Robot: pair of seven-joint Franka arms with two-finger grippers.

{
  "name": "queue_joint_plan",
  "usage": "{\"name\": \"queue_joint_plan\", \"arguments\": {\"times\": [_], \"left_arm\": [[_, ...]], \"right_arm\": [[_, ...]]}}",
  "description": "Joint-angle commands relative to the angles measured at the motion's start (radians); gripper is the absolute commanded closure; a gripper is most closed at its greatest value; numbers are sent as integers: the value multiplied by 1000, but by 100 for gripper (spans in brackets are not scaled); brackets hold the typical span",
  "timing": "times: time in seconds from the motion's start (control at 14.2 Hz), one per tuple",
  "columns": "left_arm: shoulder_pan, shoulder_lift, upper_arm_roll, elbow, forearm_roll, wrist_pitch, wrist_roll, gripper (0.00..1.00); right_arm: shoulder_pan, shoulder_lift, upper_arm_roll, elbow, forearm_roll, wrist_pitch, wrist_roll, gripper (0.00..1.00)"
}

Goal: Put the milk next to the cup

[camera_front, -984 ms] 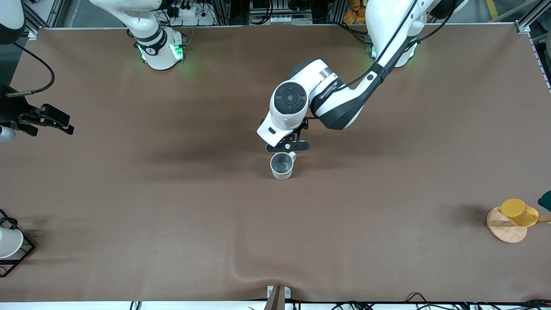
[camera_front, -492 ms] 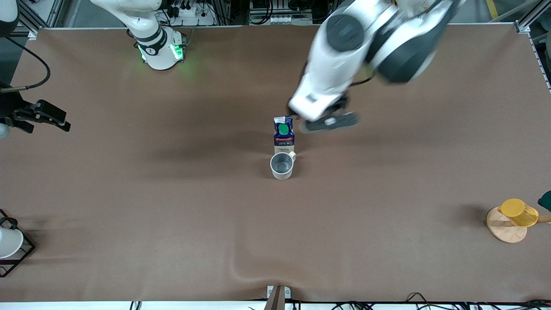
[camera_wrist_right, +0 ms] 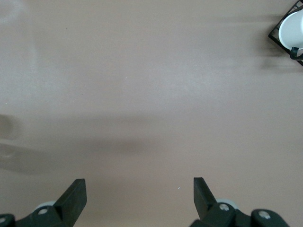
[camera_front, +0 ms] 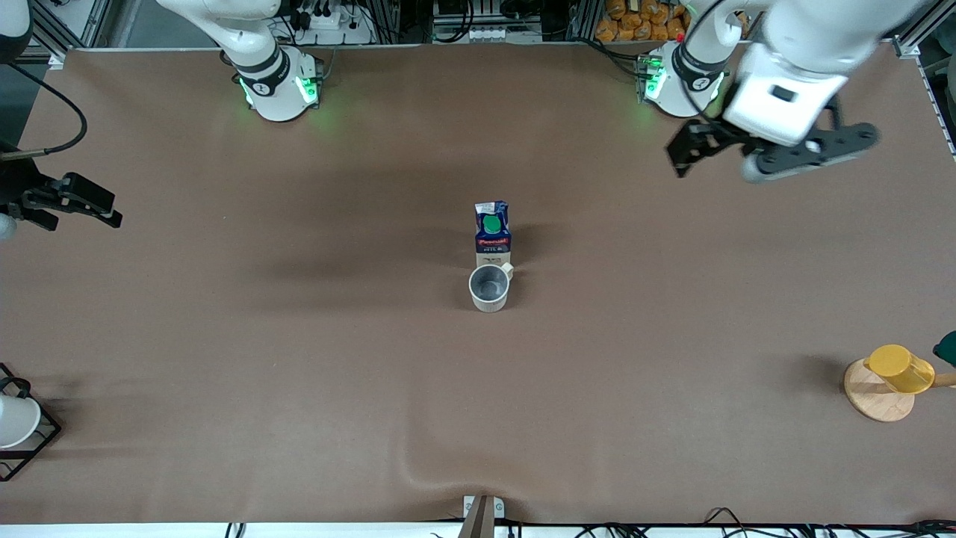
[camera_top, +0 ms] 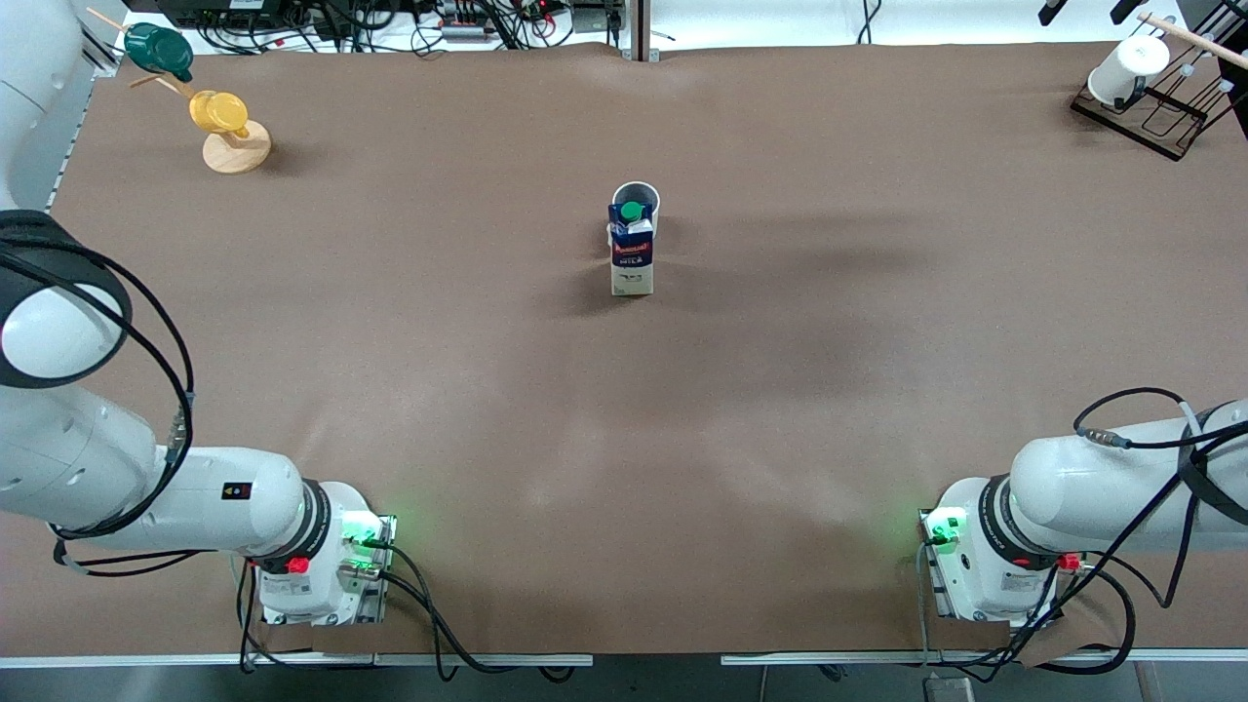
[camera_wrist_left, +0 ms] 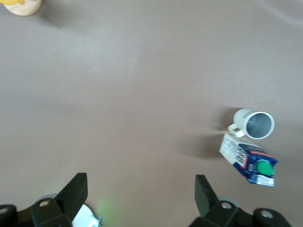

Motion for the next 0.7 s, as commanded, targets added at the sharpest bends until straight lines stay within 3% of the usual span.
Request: {"name": "queue_joint_plan", "arguments": {"times": [0.0,0.07,0.42,0.49,0.63], "left_arm": [[97,-49,-8,-33,-3,-15,147,0],[137,-59,-8,-33,-9,-15,210,0],[241,-99,-4,-49,-24,-42,381,0],[232,-109,14,-64,-27,-46,385,0],[127,-131,134,-99,-32,-46,416,0]], "right_arm": [[54,11,-50,26,-20,-18,17,0],[80,11,-73,26,-20,-22,17,0],[74,9,-71,65,-15,-39,17,0],[76,9,-70,65,-14,-45,20,0],[80,9,-67,66,-18,-47,33,0]]}}
